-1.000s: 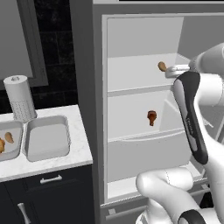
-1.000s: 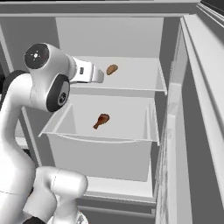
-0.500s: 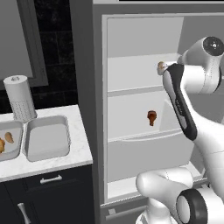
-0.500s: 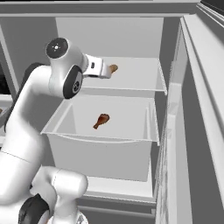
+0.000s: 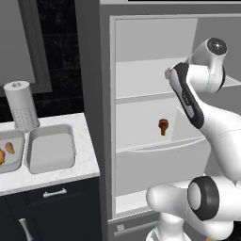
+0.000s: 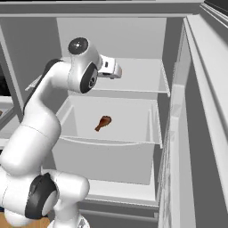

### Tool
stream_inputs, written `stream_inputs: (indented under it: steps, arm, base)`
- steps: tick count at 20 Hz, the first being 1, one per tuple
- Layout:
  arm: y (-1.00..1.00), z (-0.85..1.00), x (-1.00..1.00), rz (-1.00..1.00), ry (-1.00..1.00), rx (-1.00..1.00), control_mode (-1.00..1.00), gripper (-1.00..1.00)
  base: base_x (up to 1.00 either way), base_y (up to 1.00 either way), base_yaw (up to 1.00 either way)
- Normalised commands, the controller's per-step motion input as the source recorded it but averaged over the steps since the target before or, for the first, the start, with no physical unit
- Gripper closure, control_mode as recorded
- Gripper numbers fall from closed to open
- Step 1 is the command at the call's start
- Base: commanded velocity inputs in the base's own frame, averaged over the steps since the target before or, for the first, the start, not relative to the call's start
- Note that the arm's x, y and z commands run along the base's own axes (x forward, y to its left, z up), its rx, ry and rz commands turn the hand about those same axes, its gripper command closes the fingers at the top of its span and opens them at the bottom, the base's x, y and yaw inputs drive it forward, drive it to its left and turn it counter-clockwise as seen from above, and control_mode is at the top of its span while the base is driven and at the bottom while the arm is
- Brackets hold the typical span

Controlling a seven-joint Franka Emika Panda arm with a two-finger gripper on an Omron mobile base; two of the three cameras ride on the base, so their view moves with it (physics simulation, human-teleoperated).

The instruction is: Place one sweet potato and one chicken drumstick in each tupperware on the nearby counter, to pack two identical lunches.

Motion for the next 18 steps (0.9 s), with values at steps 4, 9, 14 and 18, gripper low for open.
stream_inputs:
  steps: [4, 9, 14, 18]
  arm:
    - [-0.13, -0.04, 0.59, 0.00, 0.02, 0.00, -1.00, -1.00]
    - [-0.15, 0.00, 0.49, 0.00, 0.10, 0.00, -1.00, -1.00]
    - [-0.06, -0.03, 0.48, 0.00, 0.05, 0.00, -1.00, -1.00]
    - [-0.02, -0.19, 0.45, 0.00, 0.01, 0.00, -1.00, -1.00]
  base:
    - [0.00, 0.00, 0.00]
    - [0.00, 0.00, 0.00]
    - [0.00, 0.00, 0.00]
    - [0.00, 0.00, 0.00]
